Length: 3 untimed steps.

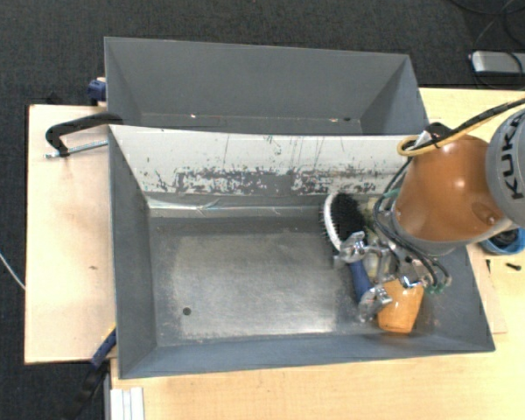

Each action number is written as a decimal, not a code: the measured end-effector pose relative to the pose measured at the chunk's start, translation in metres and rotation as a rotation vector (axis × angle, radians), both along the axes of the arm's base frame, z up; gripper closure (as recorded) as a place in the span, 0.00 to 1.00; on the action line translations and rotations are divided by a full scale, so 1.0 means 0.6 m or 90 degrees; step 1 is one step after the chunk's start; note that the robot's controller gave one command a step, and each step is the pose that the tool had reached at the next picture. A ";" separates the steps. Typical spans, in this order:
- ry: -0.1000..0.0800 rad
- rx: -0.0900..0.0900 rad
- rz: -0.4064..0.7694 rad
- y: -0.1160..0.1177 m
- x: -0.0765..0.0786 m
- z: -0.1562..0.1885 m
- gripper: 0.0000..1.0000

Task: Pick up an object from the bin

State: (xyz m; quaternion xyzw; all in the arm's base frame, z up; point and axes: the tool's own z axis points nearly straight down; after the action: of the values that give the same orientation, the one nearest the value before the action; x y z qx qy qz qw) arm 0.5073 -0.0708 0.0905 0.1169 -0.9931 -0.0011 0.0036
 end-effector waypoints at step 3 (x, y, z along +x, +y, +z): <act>-0.014 -0.003 0.206 -0.091 0.095 0.239 1.00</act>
Offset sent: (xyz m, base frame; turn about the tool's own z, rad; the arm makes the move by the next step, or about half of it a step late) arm 0.0743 -0.0572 -0.0205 -0.1937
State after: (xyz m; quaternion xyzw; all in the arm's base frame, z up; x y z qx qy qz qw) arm 0.5645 -0.1254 0.2337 0.2751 -0.9614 0.0033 -0.0072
